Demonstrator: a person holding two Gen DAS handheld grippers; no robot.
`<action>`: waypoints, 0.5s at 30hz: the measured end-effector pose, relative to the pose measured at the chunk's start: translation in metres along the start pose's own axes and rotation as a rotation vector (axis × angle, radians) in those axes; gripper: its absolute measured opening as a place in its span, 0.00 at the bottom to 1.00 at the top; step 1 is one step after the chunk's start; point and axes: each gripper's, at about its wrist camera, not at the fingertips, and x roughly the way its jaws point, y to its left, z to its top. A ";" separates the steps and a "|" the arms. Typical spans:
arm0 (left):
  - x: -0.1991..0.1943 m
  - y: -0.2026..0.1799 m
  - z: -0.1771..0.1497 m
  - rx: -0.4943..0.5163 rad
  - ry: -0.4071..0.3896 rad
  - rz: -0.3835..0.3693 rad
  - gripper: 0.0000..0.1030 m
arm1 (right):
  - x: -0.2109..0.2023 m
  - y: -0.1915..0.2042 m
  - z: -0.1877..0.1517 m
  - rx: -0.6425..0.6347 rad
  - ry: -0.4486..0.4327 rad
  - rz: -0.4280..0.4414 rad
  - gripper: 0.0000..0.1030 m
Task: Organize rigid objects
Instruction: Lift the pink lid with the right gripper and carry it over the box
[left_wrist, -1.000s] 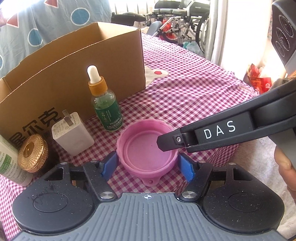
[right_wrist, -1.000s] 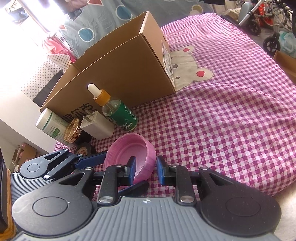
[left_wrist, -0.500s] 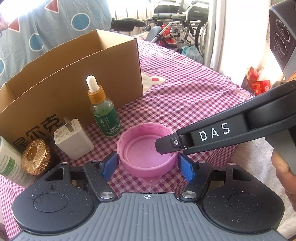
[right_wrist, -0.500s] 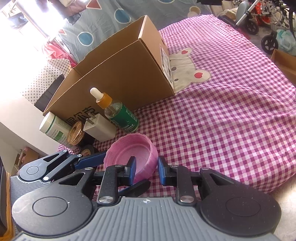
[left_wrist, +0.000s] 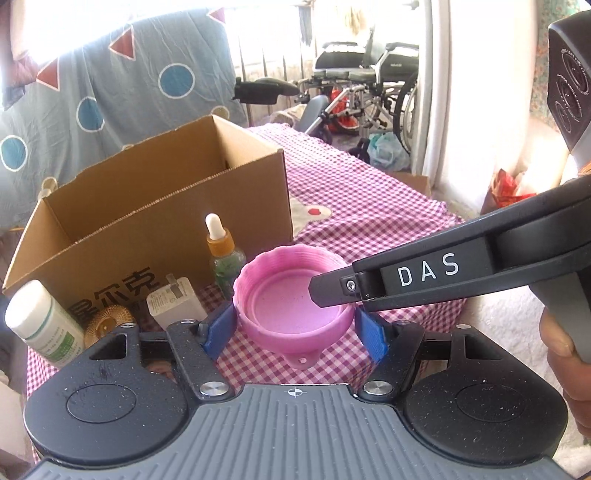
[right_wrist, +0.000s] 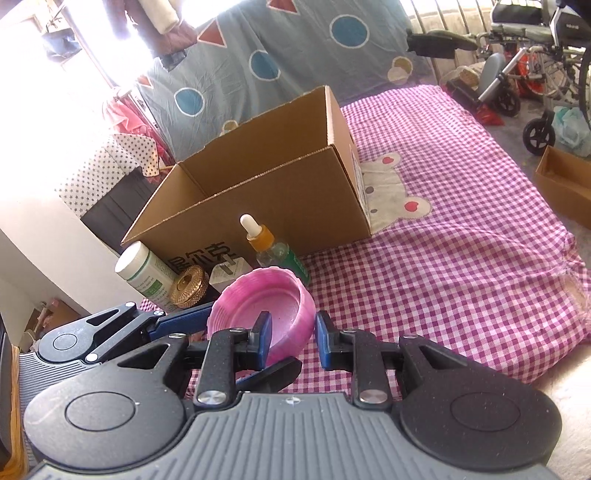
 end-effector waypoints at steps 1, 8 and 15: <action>-0.007 0.003 0.003 -0.004 -0.021 0.008 0.68 | -0.004 0.005 0.003 -0.011 -0.017 0.005 0.27; -0.041 0.035 0.032 -0.021 -0.162 0.110 0.68 | -0.014 0.052 0.047 -0.118 -0.127 0.067 0.27; -0.042 0.090 0.076 -0.049 -0.179 0.187 0.68 | 0.019 0.093 0.111 -0.227 -0.100 0.149 0.27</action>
